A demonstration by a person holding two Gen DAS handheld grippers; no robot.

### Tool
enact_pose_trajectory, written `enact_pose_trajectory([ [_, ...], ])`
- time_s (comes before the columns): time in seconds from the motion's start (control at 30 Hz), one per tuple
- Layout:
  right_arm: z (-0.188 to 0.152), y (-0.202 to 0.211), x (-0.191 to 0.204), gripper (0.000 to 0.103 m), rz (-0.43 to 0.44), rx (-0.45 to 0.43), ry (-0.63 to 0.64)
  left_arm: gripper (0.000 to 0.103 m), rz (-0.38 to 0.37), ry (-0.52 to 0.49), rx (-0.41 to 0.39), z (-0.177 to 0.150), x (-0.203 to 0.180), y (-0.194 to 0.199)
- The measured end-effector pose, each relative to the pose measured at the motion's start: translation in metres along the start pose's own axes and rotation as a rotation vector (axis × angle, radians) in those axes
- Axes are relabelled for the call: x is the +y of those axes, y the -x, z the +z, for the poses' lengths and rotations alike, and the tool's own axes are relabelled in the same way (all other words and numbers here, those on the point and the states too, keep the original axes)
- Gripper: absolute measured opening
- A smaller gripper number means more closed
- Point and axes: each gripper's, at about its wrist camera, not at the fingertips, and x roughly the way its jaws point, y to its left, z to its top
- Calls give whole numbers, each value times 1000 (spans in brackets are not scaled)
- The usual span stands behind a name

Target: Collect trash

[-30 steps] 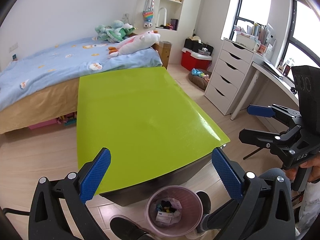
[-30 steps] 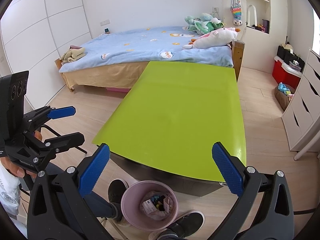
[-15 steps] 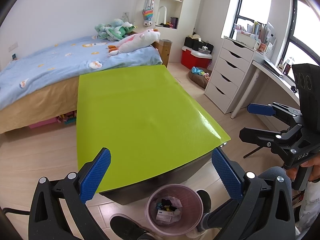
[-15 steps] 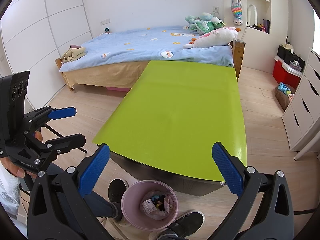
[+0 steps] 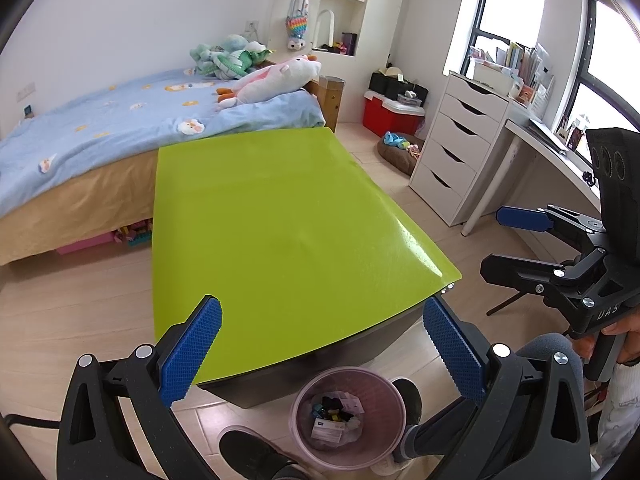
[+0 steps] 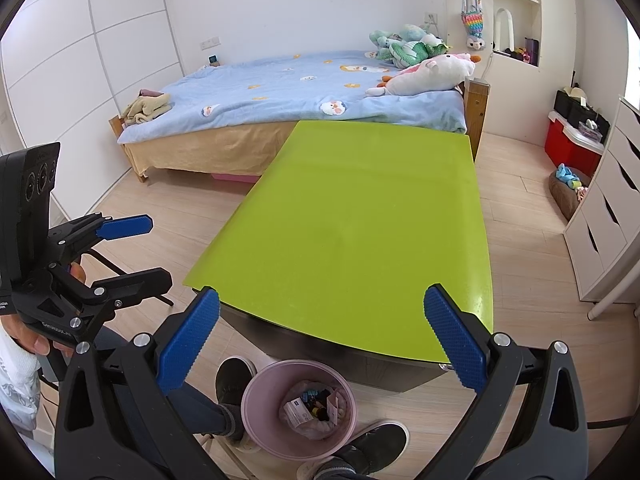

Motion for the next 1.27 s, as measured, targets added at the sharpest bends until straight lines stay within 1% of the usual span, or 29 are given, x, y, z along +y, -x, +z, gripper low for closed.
enact_pose_trajectory([
  [0.7,-2,-2,-2,100,-1,6,0,97,0,3,4,-1,-1,-3],
  [1.03,-2,-2,-1,100,-1,5,3,97,8,-17,-3,0,-6,0],
  [1.27,-2,-2,-2,100,-2,5,4,97,0,-27,0,1,-5,0],
])
